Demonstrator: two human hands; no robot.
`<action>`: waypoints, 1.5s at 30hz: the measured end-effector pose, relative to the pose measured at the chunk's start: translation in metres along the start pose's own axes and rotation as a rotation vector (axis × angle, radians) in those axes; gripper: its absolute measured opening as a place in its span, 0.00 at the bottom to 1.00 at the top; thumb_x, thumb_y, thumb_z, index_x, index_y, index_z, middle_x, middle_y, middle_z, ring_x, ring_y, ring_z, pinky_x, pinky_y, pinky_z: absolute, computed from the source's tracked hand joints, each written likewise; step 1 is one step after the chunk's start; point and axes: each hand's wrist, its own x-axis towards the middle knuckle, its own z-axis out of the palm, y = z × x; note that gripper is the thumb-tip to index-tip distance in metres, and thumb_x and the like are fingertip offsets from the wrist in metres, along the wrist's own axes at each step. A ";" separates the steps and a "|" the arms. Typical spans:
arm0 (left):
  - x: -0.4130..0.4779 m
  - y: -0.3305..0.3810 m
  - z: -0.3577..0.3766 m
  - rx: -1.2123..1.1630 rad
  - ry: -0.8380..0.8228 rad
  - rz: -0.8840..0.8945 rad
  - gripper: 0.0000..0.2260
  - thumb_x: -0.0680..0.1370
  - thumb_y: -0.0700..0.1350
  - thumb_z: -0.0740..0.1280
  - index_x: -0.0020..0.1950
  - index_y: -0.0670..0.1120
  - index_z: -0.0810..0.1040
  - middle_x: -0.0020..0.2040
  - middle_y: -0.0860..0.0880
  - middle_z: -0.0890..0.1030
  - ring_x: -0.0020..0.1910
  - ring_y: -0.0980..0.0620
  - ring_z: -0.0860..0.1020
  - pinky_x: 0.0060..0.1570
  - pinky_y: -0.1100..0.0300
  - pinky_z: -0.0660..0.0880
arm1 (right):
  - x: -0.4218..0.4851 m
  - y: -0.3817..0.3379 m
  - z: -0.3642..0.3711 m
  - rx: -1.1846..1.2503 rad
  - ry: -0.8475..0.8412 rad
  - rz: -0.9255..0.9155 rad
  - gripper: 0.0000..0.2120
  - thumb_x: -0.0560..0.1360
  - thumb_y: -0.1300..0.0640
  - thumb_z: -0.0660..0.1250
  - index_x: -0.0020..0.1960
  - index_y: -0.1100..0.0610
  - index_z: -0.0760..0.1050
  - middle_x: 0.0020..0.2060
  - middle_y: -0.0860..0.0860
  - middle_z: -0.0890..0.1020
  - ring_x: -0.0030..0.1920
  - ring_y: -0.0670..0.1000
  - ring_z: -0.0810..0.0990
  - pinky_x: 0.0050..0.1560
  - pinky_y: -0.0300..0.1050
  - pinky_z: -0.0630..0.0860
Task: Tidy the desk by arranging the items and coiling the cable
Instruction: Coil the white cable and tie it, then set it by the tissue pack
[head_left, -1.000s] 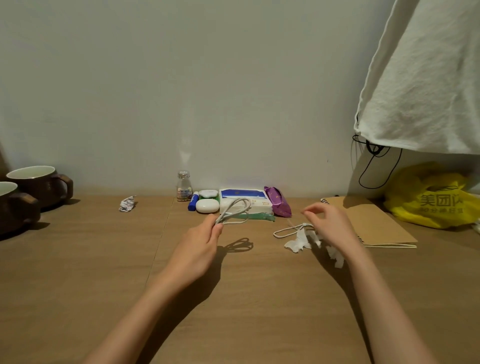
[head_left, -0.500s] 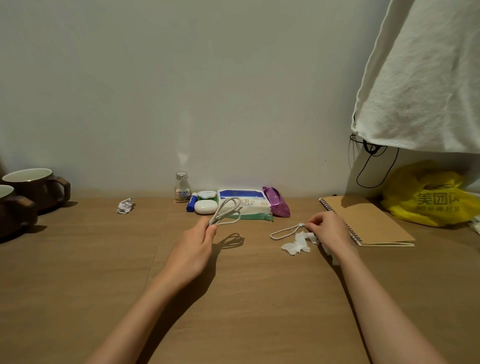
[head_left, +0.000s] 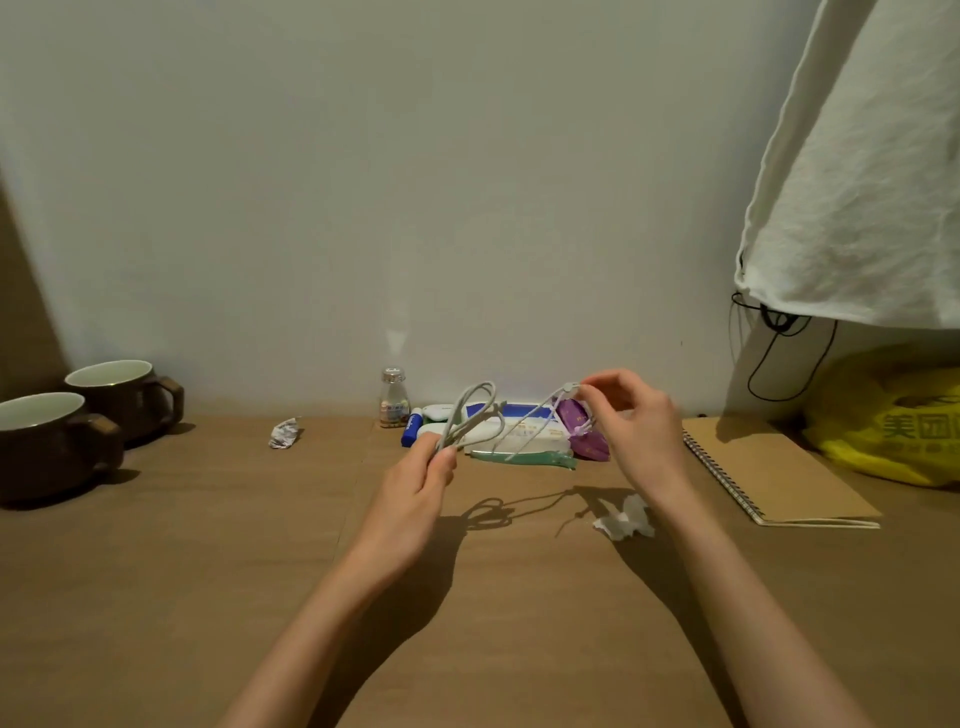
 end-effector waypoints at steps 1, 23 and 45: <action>-0.001 0.002 0.000 0.018 -0.015 0.014 0.11 0.82 0.47 0.55 0.40 0.48 0.68 0.34 0.51 0.71 0.32 0.54 0.66 0.34 0.56 0.64 | -0.002 -0.005 0.004 -0.045 -0.013 -0.039 0.05 0.76 0.56 0.68 0.51 0.54 0.79 0.40 0.44 0.81 0.42 0.39 0.78 0.40 0.24 0.72; -0.012 0.003 0.009 0.781 0.110 0.174 0.09 0.82 0.51 0.50 0.47 0.51 0.65 0.38 0.54 0.71 0.35 0.53 0.70 0.29 0.61 0.60 | -0.023 -0.020 0.022 0.465 -0.185 0.307 0.06 0.79 0.59 0.62 0.53 0.62 0.74 0.42 0.55 0.84 0.41 0.49 0.84 0.41 0.41 0.80; -0.003 0.009 0.002 -0.698 -0.448 -0.447 0.12 0.81 0.44 0.57 0.55 0.38 0.76 0.32 0.51 0.71 0.28 0.57 0.69 0.27 0.69 0.68 | -0.032 -0.013 0.033 0.406 -0.184 0.164 0.04 0.78 0.60 0.63 0.51 0.59 0.75 0.43 0.49 0.83 0.45 0.44 0.83 0.46 0.38 0.80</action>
